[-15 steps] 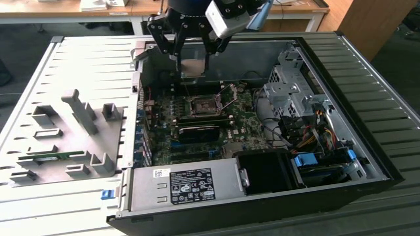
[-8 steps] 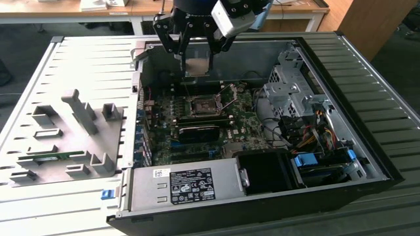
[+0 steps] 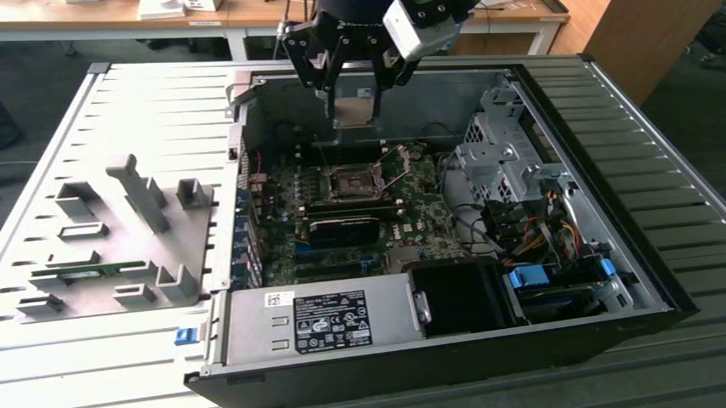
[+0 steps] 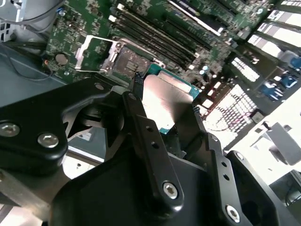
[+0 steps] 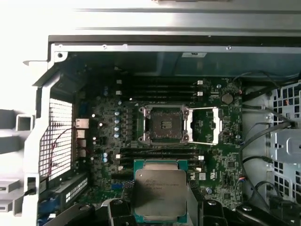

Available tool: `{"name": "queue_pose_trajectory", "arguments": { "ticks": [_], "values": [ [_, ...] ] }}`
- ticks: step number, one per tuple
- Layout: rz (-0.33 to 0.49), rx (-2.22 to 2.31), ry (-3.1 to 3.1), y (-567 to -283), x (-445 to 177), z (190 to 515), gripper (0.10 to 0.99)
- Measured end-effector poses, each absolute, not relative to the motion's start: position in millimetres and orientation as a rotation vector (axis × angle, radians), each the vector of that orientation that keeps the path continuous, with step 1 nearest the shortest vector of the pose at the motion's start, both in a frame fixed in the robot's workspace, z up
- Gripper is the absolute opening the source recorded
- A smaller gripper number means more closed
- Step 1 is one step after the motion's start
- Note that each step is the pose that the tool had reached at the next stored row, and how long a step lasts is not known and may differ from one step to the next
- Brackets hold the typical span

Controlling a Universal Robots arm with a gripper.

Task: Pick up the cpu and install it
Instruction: 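Pick up the cpu and move it towards the insertion slot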

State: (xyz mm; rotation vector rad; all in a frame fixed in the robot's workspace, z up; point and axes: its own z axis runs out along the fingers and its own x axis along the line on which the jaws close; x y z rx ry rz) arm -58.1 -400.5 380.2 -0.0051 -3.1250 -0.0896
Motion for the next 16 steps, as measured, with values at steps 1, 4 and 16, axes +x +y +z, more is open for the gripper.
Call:
{"name": "queue_pose_trajectory", "arguments": {
  "ticks": [1,4,16],
  "values": [
    [-0.090,-0.005,-3.125,-398,-56,380,0.529],
    [-0.089,-0.005,-3.125,-391,-52,379,0.529],
    [-0.090,-0.005,-3.125,-376,-38,377,0.529]
  ]
}}
